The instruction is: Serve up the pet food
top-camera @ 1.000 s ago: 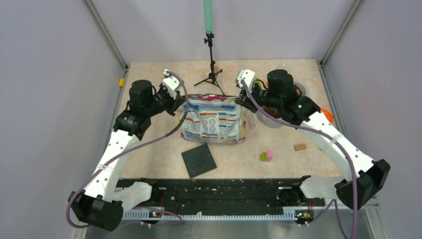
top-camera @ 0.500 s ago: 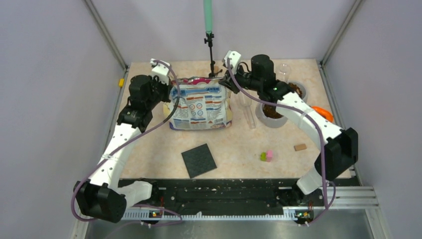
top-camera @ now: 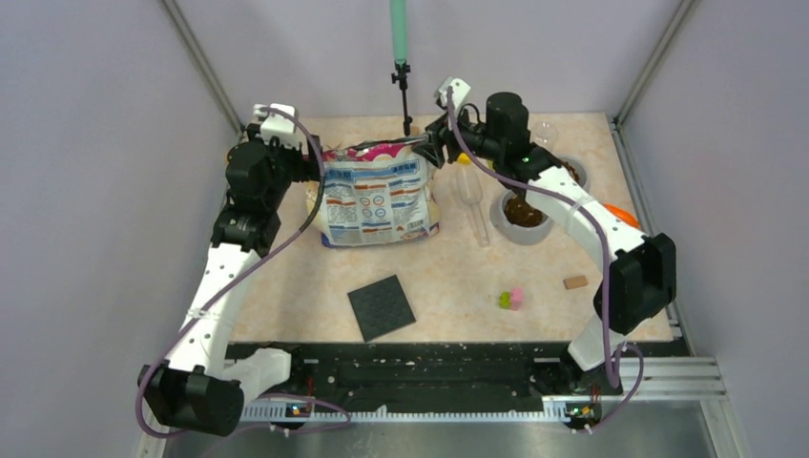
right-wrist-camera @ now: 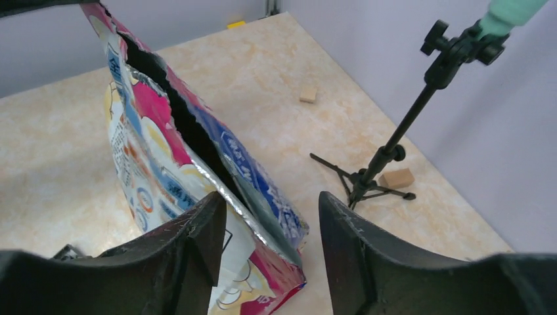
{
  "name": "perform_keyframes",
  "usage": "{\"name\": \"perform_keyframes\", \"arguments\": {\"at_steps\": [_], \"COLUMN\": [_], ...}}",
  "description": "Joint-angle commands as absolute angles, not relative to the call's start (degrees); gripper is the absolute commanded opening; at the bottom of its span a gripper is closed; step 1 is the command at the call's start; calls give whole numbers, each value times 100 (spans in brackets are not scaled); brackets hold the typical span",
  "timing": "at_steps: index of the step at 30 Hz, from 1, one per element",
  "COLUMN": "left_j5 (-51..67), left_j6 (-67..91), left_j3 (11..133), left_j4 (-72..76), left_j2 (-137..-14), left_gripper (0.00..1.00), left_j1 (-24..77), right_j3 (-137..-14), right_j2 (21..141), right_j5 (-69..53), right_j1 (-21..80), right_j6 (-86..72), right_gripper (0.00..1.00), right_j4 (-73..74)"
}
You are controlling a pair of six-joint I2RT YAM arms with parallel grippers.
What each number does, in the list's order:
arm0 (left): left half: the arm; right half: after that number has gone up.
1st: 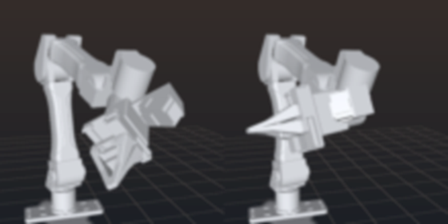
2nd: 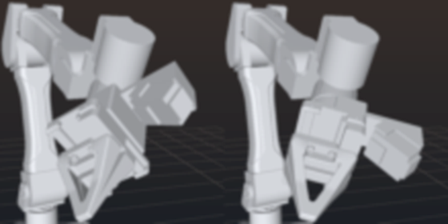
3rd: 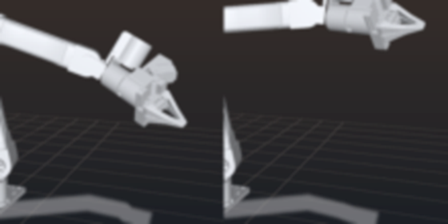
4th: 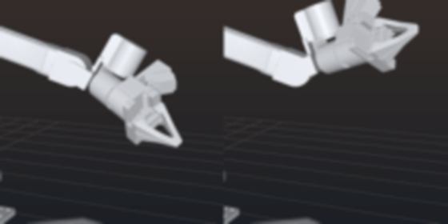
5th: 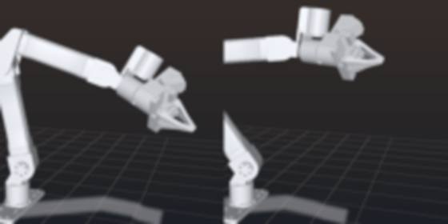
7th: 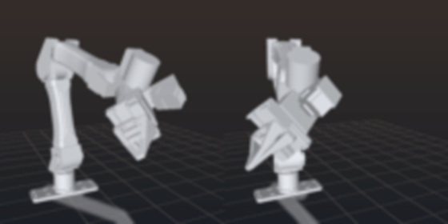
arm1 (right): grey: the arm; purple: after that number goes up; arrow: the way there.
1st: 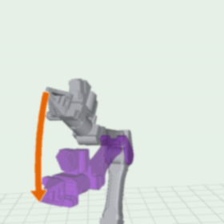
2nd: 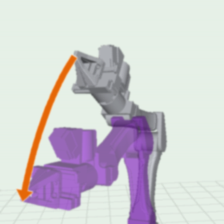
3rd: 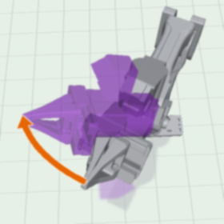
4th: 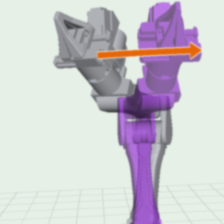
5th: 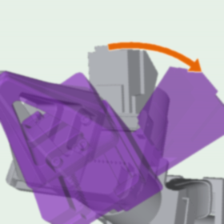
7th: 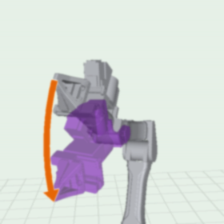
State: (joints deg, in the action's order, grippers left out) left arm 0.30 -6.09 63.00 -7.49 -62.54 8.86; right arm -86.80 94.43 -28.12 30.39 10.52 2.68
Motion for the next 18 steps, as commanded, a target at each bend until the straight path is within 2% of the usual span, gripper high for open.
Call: {"name": "perform_keyframes", "arguments": {"at_steps": [1, 4, 8, 13, 16, 18], "left_j5": [123, 295, 369, 337, 123, -387], "left_j6": [-284, -136, -13, 215, 358, 527], "left_j3": [6875, 7097, 7307, 7493, 7587, 7686], "left_j4": [-538, -740, -878, -1050, -1115, -1214], "left_j2": [-6167, -6237, -6258, -6204, -6119, -6056], "left_gripper": [81, 81, 86, 86, 86, 89], "left_j1": [853, 853, 853, 853, 853, 853], "right_j3": [-9018, -9005, -9056, -9095, -9095, -9152], "right_j2": [8934, 8782, 8540, 8160, 7919, 7773], "right_j5": [-3027, -3107, -3160, -3037, -2603, -2063], "right_j1": [3013, 3023, 3028, 3028, 3026, 3024], "right_j6": [875, 813, 800, 859, 777, 666], "right_gripper": [62, 70, 73, 78, 85, 95], "right_j4": [-163, -107, 226, 799, 1159, 1494]}}
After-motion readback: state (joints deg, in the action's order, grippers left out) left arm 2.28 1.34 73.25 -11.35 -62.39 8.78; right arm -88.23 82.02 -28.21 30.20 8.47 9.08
